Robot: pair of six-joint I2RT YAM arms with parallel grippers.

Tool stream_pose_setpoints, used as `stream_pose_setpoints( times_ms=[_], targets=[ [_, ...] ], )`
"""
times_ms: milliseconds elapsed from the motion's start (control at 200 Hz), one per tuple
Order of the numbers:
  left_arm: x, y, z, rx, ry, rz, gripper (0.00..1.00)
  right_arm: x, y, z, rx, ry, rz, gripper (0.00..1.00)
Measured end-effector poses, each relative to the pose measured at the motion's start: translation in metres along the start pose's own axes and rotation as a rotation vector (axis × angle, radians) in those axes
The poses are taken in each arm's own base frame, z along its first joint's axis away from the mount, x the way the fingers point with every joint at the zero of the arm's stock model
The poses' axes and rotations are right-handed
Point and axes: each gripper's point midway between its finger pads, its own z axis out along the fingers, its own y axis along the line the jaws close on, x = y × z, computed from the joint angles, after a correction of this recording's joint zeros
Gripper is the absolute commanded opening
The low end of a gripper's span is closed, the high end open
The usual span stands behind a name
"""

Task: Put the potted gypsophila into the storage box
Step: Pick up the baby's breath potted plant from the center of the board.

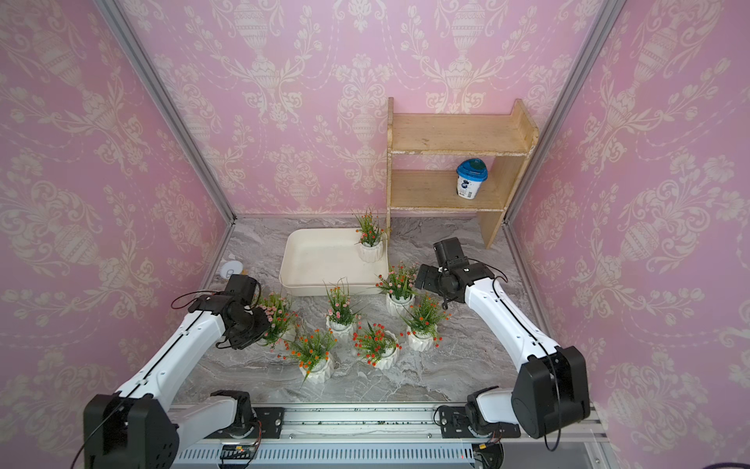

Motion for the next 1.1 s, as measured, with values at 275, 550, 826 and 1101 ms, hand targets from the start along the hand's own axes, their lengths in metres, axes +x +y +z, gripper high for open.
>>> stream_pose_setpoints(
  times_ms=[275,550,826,1101],
  targets=[
    [-0.018,-0.003,-0.032,-0.005,-0.070,0.035,0.00,-0.002,-0.003,0.000,0.005,-0.003,0.010,0.98],
    [-0.036,-0.010,-0.070,0.001,-0.137,0.076,0.00,-0.006,-0.007,-0.005,0.003,-0.020,0.020,0.98],
    [-0.057,-0.026,-0.091,0.023,-0.174,0.107,0.00,-0.008,-0.009,-0.010,-0.005,-0.034,0.027,0.98],
    [-0.080,-0.047,-0.101,0.043,-0.188,0.137,0.00,-0.008,-0.013,-0.010,-0.004,-0.030,0.040,0.98]
  ],
)
